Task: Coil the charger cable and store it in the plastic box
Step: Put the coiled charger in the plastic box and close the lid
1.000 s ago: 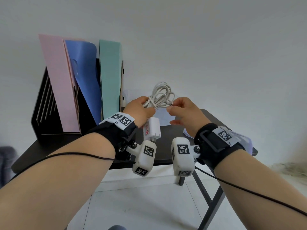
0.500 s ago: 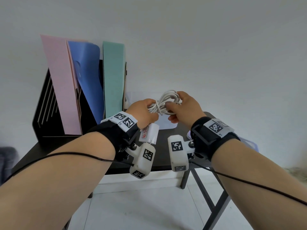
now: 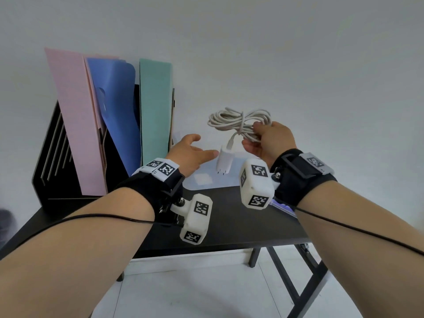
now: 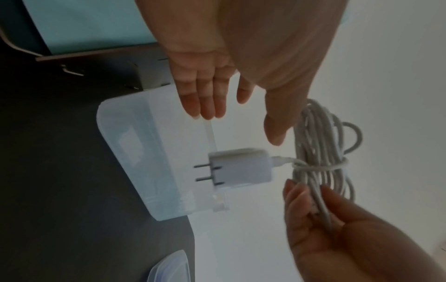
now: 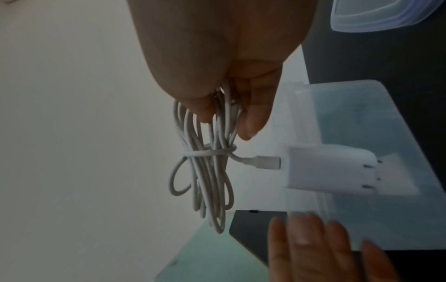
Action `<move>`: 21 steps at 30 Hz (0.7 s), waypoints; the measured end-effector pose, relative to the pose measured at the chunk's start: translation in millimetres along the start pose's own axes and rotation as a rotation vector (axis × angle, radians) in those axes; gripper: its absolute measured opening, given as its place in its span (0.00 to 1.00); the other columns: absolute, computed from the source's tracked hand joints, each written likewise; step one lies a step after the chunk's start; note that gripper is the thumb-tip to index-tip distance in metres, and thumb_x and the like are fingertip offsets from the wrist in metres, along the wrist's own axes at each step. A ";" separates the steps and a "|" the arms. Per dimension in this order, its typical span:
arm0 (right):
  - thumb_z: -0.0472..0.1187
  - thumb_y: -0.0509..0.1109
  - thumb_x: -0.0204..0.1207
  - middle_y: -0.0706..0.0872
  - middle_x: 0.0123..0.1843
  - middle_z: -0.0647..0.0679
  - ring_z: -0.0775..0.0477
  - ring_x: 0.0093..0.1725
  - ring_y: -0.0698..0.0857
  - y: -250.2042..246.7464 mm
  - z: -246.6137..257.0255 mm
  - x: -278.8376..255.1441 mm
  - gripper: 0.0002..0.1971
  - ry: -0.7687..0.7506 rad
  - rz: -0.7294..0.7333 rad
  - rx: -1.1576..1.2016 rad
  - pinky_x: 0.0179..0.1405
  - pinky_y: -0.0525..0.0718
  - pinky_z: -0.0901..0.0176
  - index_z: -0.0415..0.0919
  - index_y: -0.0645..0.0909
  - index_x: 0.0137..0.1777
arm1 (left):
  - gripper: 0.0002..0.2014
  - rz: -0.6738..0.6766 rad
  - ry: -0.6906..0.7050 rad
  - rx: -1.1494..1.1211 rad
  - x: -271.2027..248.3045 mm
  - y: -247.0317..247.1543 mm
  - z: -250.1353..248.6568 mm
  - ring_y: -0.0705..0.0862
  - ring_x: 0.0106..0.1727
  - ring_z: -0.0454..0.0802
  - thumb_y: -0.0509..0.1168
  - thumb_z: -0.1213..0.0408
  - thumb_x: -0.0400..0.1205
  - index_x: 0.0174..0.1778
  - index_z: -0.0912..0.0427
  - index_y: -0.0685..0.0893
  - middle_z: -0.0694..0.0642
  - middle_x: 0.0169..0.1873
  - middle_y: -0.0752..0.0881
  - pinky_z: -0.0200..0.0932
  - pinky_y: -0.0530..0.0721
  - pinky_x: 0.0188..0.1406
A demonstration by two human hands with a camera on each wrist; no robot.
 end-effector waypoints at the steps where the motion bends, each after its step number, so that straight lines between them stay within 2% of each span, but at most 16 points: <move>1: 0.33 0.62 0.82 0.83 0.36 0.38 0.45 0.26 0.82 2.1 4.7 2.3 0.03 -0.006 0.002 0.003 0.24 0.87 0.61 0.34 0.75 0.49 | 0.39 0.027 -0.006 -0.008 1.5 2.4 1.5 0.84 0.57 0.53 0.74 0.50 0.72 0.78 0.51 0.66 0.56 0.63 0.80 0.53 0.82 0.66; 4: 0.34 0.62 0.82 0.84 0.36 0.39 0.46 0.25 0.83 11.4 15.8 8.6 0.04 -0.013 0.024 0.019 0.23 0.86 0.64 0.34 0.76 0.53 | 0.46 0.116 -0.012 0.026 3.6 14.2 1.2 0.82 0.62 0.53 0.77 0.46 0.66 0.79 0.49 0.64 0.53 0.64 0.81 0.55 0.79 0.69; 7: 0.35 0.62 0.82 0.84 0.35 0.40 0.48 0.24 0.83 22.0 21.5 13.5 0.04 -0.014 0.040 0.049 0.24 0.87 0.63 0.34 0.76 0.53 | 0.48 0.149 0.017 0.074 7.4 23.7 -2.0 0.85 0.59 0.54 0.78 0.46 0.59 0.76 0.48 0.66 0.53 0.59 0.86 0.57 0.82 0.65; 9: 0.35 0.62 0.82 0.84 0.35 0.40 0.47 0.24 0.83 25.8 21.7 18.1 0.04 -0.008 0.037 0.077 0.23 0.86 0.63 0.34 0.76 0.51 | 0.39 0.098 0.041 0.063 12.6 22.1 -4.2 0.86 0.52 0.54 0.77 0.54 0.66 0.74 0.50 0.70 0.57 0.56 0.87 0.54 0.86 0.56; 10: 0.35 0.62 0.82 0.84 0.36 0.39 0.47 0.25 0.83 26.1 21.2 21.3 0.04 -0.005 0.031 0.089 0.24 0.86 0.62 0.34 0.76 0.50 | 0.34 0.065 0.044 0.043 15.8 19.3 -4.1 0.86 0.48 0.54 0.75 0.59 0.70 0.73 0.50 0.71 0.57 0.54 0.87 0.50 0.88 0.49; 12: 0.35 0.63 0.82 0.84 0.37 0.39 0.45 0.27 0.83 24.1 20.6 29.4 0.04 -0.005 0.018 0.097 0.24 0.86 0.62 0.34 0.76 0.50 | 0.30 -0.012 0.083 0.013 22.7 10.3 -6.5 0.84 0.43 0.52 0.73 0.64 0.74 0.72 0.51 0.72 0.57 0.52 0.86 0.46 0.85 0.38; 13: 0.35 0.63 0.82 0.84 0.37 0.40 0.45 0.28 0.83 21.5 19.8 33.2 0.04 -0.008 0.007 0.087 0.25 0.87 0.61 0.34 0.76 0.49 | 0.31 -0.051 0.113 0.027 25.3 5.4 -8.7 0.83 0.43 0.52 0.72 0.65 0.74 0.73 0.50 0.71 0.56 0.52 0.85 0.45 0.84 0.38; 16: 0.36 0.63 0.82 0.84 0.36 0.41 0.45 0.28 0.84 14.8 13.9 47.2 0.04 -0.034 -0.020 -0.009 0.30 0.88 0.58 0.37 0.77 0.46 | 0.31 -0.139 0.187 0.150 36.3 -5.5 -16.2 0.83 0.52 0.55 0.71 0.67 0.74 0.73 0.50 0.71 0.55 0.57 0.84 0.47 0.85 0.50; 19: 0.37 0.64 0.81 0.85 0.37 0.41 0.45 0.28 0.84 9.6 1.0 58.8 0.04 -0.020 -0.027 -0.156 0.31 0.88 0.57 0.38 0.77 0.46 | 0.27 -0.150 0.213 0.388 45.8 -5.2 -18.4 0.83 0.53 0.58 0.69 0.68 0.75 0.70 0.52 0.73 0.57 0.57 0.83 0.49 0.85 0.50; 21: 0.40 0.66 0.79 0.86 0.40 0.39 0.42 0.31 0.83 4.9 -9.5 67.7 0.05 -0.011 -0.043 -0.285 0.38 0.88 0.51 0.38 0.78 0.44 | 0.24 -0.129 0.193 0.544 50.9 -0.2 -13.5 0.83 0.53 0.61 0.68 0.66 0.74 0.67 0.54 0.74 0.59 0.56 0.84 0.53 0.85 0.52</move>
Point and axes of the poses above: each hand's wrist, its own x-axis towards the middle knuckle, its own y-axis out of the palm, z = x × y, the point moved 5 cm from there along x, towards the middle knuckle
